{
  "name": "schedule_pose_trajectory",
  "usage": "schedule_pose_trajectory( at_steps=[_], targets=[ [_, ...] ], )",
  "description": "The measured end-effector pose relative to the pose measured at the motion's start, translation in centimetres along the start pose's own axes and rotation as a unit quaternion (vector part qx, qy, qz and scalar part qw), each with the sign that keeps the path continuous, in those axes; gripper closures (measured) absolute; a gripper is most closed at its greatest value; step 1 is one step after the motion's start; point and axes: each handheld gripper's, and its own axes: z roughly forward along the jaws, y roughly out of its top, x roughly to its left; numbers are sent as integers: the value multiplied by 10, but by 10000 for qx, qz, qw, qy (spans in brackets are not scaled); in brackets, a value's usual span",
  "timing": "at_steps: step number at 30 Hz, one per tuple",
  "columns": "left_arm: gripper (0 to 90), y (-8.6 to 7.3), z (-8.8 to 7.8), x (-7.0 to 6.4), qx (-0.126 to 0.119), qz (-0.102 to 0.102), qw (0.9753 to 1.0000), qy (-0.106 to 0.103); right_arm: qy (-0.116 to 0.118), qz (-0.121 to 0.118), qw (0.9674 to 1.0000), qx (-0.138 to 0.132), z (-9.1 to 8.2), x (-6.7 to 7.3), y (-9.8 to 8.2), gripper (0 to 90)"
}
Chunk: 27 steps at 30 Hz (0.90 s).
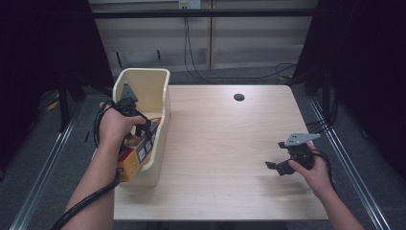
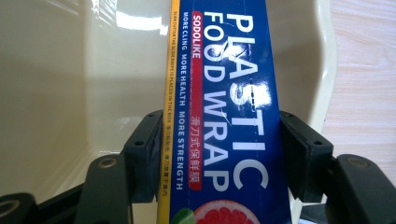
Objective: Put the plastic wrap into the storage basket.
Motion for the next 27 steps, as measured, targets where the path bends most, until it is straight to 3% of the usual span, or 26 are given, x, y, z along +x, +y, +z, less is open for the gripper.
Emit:
schedule_pose_trajectory(
  at_steps=[10, 18, 27],
  targets=[
    [386, 1, 2, -1, -36, 21, 10000, 4, -28, 17, 10000, 2, -1, 0, 0, 29],
    [365, 3, -24, -7, -326, -16, 9991, -260, -7, 17, 10000, 4, 1, 1, 1, 29],
    [263, 3, -33, -17, -553, 246, 9972, -437, 5, -4, 10000, 15, 0, 1, 1, 29]
  ],
)
